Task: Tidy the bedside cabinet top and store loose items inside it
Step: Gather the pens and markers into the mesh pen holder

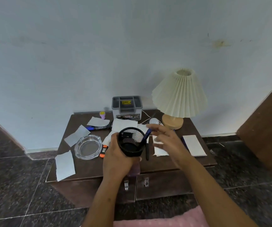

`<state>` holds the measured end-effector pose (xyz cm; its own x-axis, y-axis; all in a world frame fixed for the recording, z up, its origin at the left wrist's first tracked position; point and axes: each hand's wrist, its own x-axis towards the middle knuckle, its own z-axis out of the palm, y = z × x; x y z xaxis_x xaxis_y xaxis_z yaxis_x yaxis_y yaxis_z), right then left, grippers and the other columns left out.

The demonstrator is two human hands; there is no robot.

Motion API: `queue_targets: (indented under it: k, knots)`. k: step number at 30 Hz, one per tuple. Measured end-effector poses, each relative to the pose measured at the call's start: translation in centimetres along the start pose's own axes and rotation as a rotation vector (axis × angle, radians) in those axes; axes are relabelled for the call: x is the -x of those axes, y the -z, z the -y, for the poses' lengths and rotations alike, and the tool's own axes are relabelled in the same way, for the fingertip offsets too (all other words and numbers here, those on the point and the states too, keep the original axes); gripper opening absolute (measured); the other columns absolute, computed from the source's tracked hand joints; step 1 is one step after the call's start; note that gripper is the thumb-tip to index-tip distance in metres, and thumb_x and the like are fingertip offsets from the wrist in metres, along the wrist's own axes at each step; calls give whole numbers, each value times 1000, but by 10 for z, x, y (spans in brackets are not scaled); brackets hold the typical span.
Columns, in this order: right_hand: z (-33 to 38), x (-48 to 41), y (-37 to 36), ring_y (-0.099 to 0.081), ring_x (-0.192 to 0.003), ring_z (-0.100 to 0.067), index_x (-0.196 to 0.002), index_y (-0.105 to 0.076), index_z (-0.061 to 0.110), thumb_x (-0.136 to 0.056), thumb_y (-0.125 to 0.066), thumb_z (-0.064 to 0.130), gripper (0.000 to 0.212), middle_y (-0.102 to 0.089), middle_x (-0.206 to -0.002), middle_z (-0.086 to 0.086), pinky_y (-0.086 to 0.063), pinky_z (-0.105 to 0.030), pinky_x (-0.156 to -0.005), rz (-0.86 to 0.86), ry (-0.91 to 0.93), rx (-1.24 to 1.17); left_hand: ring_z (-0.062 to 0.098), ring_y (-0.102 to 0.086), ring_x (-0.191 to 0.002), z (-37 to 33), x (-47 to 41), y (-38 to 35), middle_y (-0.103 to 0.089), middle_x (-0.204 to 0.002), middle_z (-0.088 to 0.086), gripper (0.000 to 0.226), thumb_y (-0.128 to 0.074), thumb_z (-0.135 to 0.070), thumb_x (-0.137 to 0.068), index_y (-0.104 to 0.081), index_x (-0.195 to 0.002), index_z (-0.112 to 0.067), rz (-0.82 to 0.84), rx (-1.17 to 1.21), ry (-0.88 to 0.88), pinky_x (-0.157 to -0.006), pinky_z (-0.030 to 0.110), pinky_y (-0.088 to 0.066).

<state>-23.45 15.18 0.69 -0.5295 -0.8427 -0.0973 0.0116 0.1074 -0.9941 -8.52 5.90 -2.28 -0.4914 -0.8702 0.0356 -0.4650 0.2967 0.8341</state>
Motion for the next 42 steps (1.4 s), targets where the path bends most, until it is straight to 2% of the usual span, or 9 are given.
queue_targets:
  k: [2,4,9,15,23,28,35,38,42]
  knots:
    - [-7,-10,11,-60,-91,-8,-94,-68,32,-89,-42,0,41,-66,-98,11,-48,-19,-73,-147,-32,60,9,-48,-92,3,-3,0,-47,-96,-23,90,-88,-32,-41,-36,-115,-36,-16,27,-9,-75,23,-37]
    - [-22,-17,16,-58,-75,-10,-96,-65,26,-91,-45,6,29,-64,-95,7,-43,-14,-61,-228,-42,469,7,-46,-94,6,-6,1,-45,-99,-22,95,-89,-30,-42,-35,-120,-33,-33,39,-14,-78,22,-36]
    - [-57,-33,-9,-57,-107,-24,-114,-62,18,-90,-52,19,26,-61,-117,-9,-44,-32,-87,10,-88,1094,6,-42,-99,6,-10,1,-45,-108,-17,103,-89,-33,-43,-32,-129,-31,-56,23,1,-84,23,-37]
    - [-70,-39,-29,-57,-106,-30,-108,-53,7,-91,-52,14,18,-57,-116,-16,-44,-35,-86,-45,-79,1224,16,-52,-111,11,-11,-2,-54,-123,-8,103,-89,-34,-43,-33,-130,-30,-76,22,6,-84,25,-40]
    - [-48,-43,-13,-60,-104,-34,-114,-43,7,-80,-62,9,39,-53,-114,-16,-57,-42,-79,-119,-446,649,13,-50,-104,7,-11,-4,-50,-111,-14,102,-89,-31,-42,-35,-127,-28,-86,55,5,-82,25,-42]
    - [-18,-30,3,-63,-75,-24,-120,-44,4,-82,-57,-7,42,-56,-106,-19,-54,-28,-50,-63,-559,108,8,-47,-97,1,-9,-9,-52,-116,-11,95,-89,-33,-41,-35,-120,-35,-18,77,28,-81,24,-39]
    - [-1,-22,12,-59,-81,-19,-94,-56,10,-85,-54,-6,18,-55,-87,-8,-56,-33,-68,-84,-319,42,8,-49,-95,4,-11,-8,-54,-117,-10,95,-88,-36,-37,-36,-117,-36,-1,64,45,-79,23,-38]
    - [-2,-24,3,-61,-86,-16,-90,-59,12,-86,-60,-1,14,-61,-86,-3,-55,-40,-89,-103,-75,127,9,-51,-97,4,-11,-11,-53,-118,-8,95,-86,-37,-36,-37,-118,-35,43,35,47,-77,23,-40]
    - [2,-28,-7,-63,-89,-17,-83,-61,22,-88,-61,9,14,-65,-89,-2,-52,-34,-88,-130,206,236,12,-53,-102,3,-13,-12,-54,-114,-11,94,-85,-35,-37,-38,-119,-33,87,11,37,-80,27,-45]
